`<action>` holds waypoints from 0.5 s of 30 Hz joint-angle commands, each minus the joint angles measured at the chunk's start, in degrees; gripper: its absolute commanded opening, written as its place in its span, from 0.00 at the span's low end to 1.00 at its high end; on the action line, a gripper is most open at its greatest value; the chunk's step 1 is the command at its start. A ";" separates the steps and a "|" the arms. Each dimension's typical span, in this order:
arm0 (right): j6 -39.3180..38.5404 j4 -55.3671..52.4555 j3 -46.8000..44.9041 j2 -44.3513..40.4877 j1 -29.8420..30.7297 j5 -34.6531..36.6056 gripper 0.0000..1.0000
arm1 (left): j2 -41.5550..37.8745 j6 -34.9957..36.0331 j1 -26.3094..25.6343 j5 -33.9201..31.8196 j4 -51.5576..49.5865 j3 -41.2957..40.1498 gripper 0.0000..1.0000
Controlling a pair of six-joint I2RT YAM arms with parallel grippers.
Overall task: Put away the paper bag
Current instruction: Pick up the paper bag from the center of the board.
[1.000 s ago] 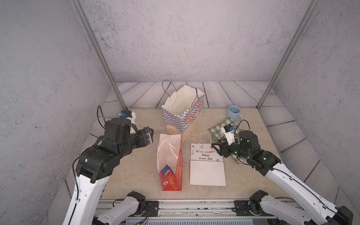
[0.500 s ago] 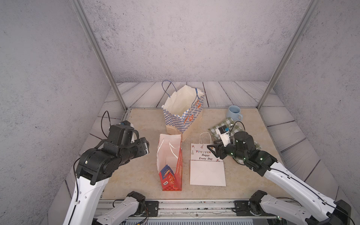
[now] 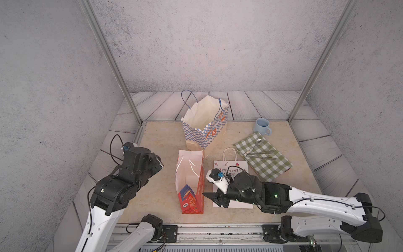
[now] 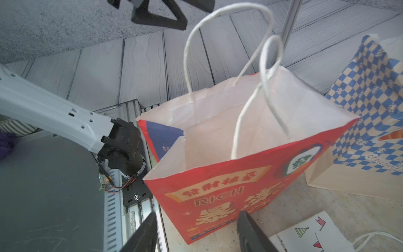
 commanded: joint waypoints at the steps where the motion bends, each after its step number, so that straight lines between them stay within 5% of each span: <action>1: -2.52 1.39 0.74 0.48 3.20 3.54 0.60 | -0.20 -1.80 0.47 -1.19 1.70 -1.03 0.62; 15: 1.41 -9.33 11.40 10.91 6.24 13.67 0.62 | -1.07 -3.46 0.48 -1.73 1.29 -2.76 0.62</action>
